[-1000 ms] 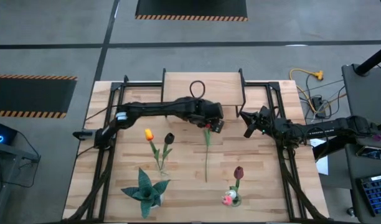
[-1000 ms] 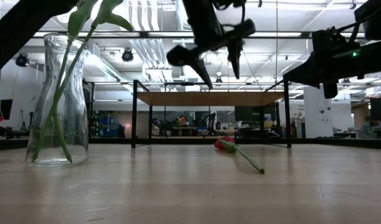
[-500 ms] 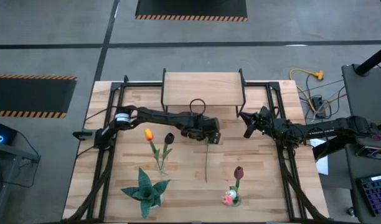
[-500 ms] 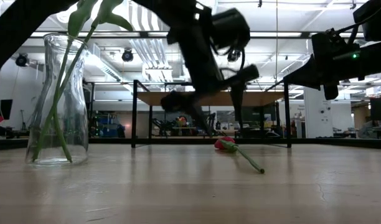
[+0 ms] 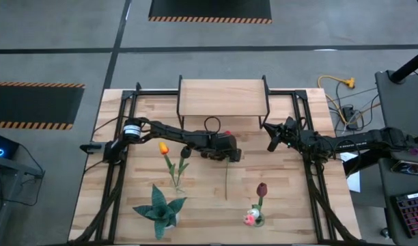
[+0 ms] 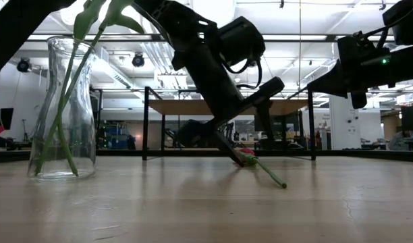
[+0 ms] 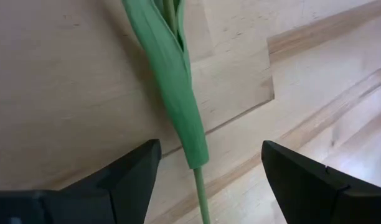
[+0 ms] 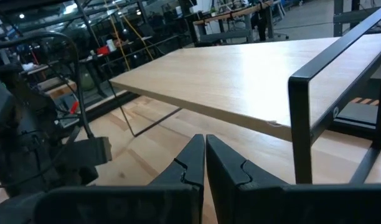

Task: Pick and place flowers into a vace then onto a shelf
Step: Put the red flower into the top transparent vase

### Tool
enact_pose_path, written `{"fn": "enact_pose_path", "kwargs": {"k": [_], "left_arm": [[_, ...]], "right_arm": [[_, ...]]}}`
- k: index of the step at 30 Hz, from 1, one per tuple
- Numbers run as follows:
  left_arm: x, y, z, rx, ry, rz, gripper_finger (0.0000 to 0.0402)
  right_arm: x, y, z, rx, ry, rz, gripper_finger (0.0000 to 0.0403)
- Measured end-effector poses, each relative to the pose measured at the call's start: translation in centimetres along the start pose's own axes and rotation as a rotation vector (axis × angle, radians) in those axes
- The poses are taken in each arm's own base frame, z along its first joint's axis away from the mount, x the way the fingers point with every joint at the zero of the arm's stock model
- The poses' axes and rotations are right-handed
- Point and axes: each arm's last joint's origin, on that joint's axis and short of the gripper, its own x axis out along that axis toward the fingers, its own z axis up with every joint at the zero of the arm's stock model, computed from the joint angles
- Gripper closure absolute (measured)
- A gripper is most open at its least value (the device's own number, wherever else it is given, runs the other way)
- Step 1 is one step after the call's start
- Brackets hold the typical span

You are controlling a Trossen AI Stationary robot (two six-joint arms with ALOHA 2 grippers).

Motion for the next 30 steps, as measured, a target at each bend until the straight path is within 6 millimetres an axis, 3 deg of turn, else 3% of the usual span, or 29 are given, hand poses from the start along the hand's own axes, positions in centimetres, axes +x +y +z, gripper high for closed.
{"fn": "enact_pose_path", "kwargs": {"k": [5, 16, 25, 30], "left_arm": [[0.1, 0.3, 0.0, 0.004, 0.005, 0.023, 0.0175], [0.0, 1.2, -0.2, 0.096, 0.085, 0.095, 0.0389], [-1.4, 1.1, -0.4, 0.202, 0.183, 0.072, 0.0397], [-4.4, -0.2, -0.3, 0.306, 0.186, -0.025, 0.0398]], "right_arm": [[0.0, 0.0, 0.0, 0.001, -0.001, 0.001, 0.0394], [0.0, 0.0, 0.0, -0.002, 0.000, 0.001, 0.0394], [0.0, 0.0, -0.1, -0.006, 0.005, 0.000, 0.0394], [0.0, 0.0, -0.1, -0.006, 0.005, 0.000, 0.0394]]}}
